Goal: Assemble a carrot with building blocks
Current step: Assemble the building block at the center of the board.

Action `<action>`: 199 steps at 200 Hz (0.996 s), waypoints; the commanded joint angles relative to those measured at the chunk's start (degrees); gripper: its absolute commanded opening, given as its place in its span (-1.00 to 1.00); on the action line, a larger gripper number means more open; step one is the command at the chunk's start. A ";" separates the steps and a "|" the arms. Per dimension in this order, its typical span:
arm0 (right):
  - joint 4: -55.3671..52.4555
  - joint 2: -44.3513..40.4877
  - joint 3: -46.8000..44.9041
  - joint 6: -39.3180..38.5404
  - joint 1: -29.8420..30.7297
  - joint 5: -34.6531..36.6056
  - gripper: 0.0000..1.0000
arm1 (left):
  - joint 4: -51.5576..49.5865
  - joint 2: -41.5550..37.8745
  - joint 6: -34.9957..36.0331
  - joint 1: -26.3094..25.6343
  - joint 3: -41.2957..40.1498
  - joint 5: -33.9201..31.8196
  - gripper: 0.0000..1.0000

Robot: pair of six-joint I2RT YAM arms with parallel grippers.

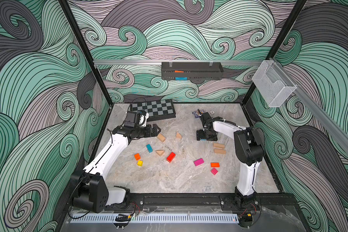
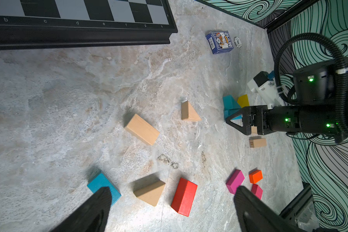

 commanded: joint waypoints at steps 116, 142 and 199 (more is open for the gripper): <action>-0.70 2.56 0.08 -1.49 -1.73 0.87 0.58 | 1.05 1.05 0.56 -0.50 1.68 0.69 0.93; -0.75 2.74 0.43 -1.83 -1.10 -0.16 0.57 | 1.24 1.29 0.46 -0.54 1.68 0.69 0.93; -0.76 3.45 0.48 -1.94 -0.26 -0.98 0.59 | 1.35 1.46 0.38 -0.54 1.68 0.78 0.93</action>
